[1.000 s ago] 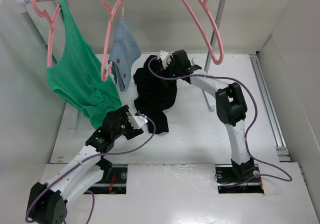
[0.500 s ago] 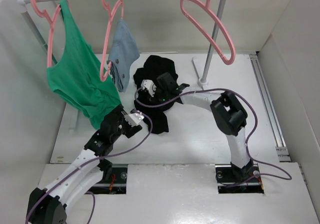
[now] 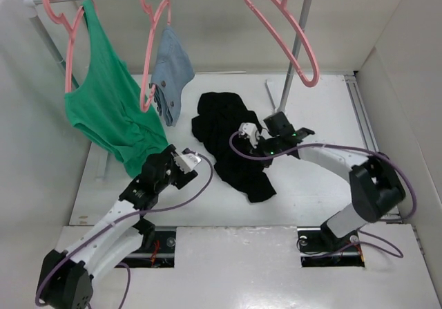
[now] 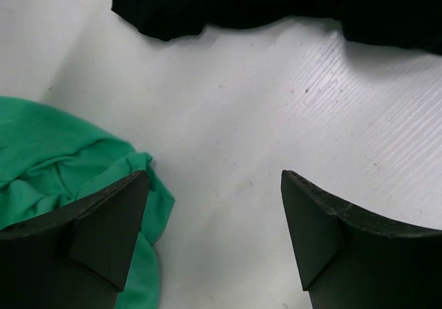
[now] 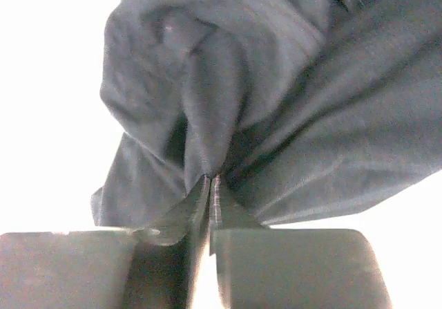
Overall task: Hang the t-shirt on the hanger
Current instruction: Grab the tshirt from the pile
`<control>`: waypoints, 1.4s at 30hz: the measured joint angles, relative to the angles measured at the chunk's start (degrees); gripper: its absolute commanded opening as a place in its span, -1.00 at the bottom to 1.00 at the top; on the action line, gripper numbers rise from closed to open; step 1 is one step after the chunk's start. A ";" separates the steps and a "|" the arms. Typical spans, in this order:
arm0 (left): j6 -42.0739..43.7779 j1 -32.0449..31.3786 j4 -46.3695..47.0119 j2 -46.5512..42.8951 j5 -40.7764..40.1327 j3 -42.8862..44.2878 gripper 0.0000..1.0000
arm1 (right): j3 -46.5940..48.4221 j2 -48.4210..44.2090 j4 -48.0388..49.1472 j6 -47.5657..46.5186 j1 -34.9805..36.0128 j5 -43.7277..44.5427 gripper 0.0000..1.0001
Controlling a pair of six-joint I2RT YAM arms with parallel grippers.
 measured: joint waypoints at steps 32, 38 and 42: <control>-20.76 -1.11 19.96 59.76 -1.51 41.16 -0.07 | 23.67 13.92 3.74 9.22 -1.84 16.20 0.39; -23.74 -0.26 18.21 59.78 -1.31 41.16 -0.05 | 27.08 21.57 8.26 10.19 -1.84 14.12 0.34; -25.53 0.26 16.57 59.78 -1.57 41.16 0.01 | 30.12 27.19 9.55 11.08 -1.84 12.55 0.03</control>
